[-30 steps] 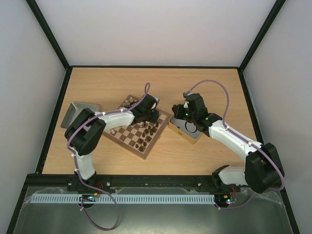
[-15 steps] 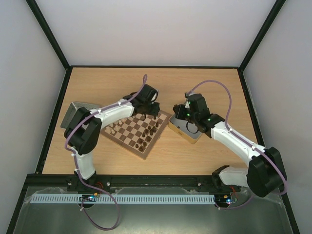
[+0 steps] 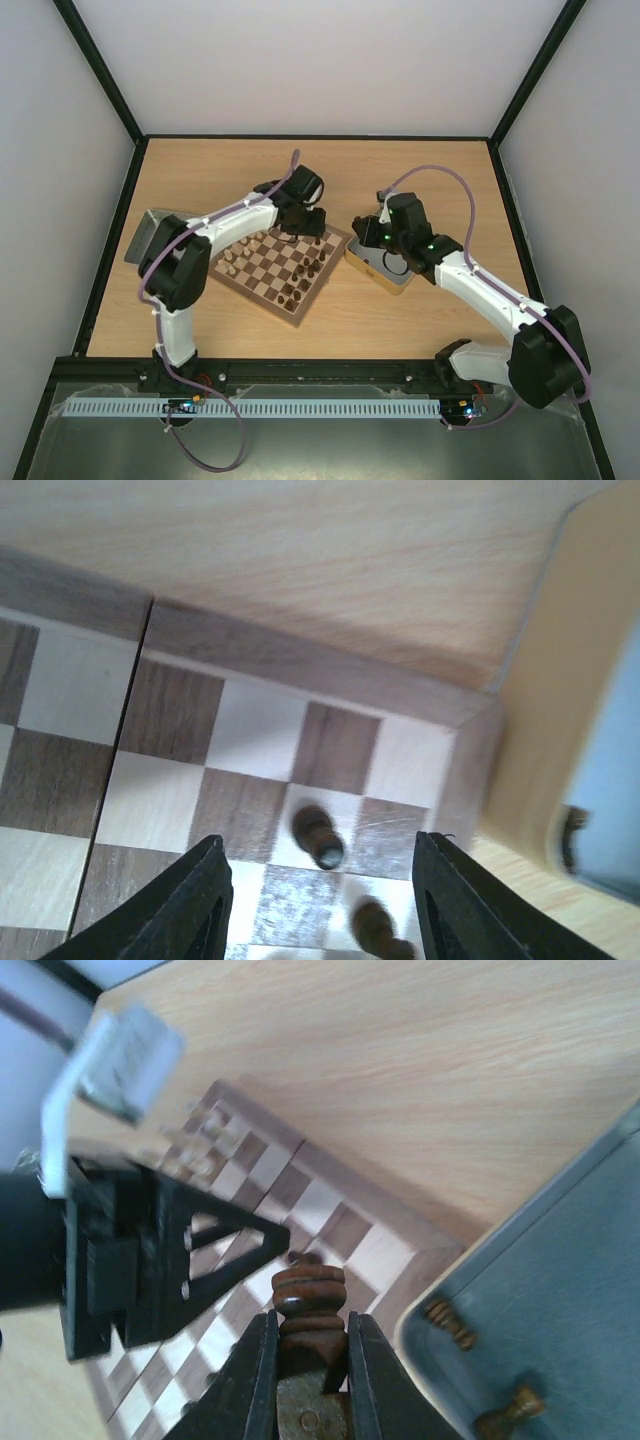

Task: Set up the chess pieces on the board
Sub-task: Place the chess piece on the chessboard.

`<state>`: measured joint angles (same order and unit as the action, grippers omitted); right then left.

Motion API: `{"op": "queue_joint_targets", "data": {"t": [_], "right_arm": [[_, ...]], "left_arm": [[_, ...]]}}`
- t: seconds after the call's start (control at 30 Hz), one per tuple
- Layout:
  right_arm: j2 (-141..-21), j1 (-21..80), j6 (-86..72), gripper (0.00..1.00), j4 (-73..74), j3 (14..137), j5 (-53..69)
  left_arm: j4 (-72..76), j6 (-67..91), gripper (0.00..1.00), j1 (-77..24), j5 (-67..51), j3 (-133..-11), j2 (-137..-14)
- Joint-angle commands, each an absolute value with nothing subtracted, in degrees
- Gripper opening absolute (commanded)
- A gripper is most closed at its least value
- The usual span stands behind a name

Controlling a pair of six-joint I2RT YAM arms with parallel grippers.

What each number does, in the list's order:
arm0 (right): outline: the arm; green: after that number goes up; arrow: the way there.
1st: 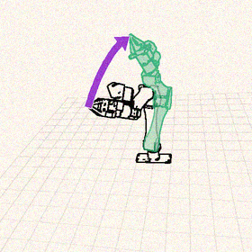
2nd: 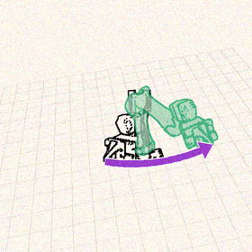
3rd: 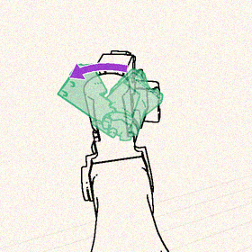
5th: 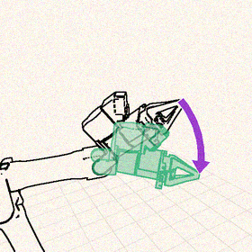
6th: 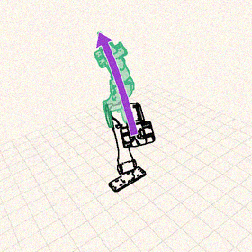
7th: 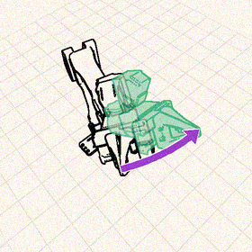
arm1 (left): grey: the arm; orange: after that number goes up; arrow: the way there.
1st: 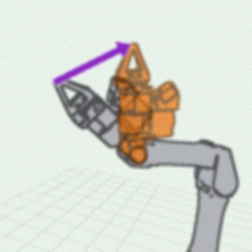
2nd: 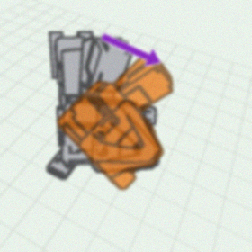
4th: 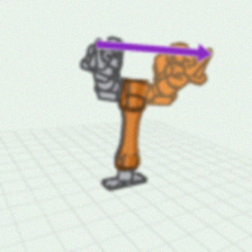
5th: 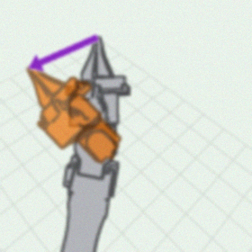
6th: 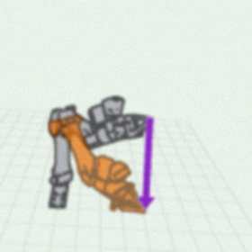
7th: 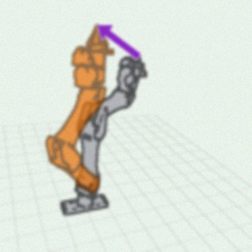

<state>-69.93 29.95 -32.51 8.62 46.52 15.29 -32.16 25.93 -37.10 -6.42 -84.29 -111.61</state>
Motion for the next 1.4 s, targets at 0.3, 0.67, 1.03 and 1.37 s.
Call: {"op": "queue_joint_targets", "data": {"t": [0.3,0.67,1.03,1.37], "right_arm": [[-69.4,31.2,-27.8,0.08,-15.7,41.6,51.1],[-69.7,34.6,-16.0,0.09,-11.2,47.9,48.9],[-70.3,35.3,-16.6,0.09,-9.9,49.6,43.1],[-71.5,35.7,-14.6,0.11,-6.8,51.7,43.9]], "left_arm": [[-14.0,43.3,0.7,-31.7,-33.1,-69.5,-86.7],[-5.2,53.9,0.59,-31.4,-46.0,-61.7,-79.1],[6.7,68.1,0.39,-29.9,-45.8,-53.6,-73.1],[7.6,67.9,0.13,-30.1,-46.6,-53.6,-74.0]]}}
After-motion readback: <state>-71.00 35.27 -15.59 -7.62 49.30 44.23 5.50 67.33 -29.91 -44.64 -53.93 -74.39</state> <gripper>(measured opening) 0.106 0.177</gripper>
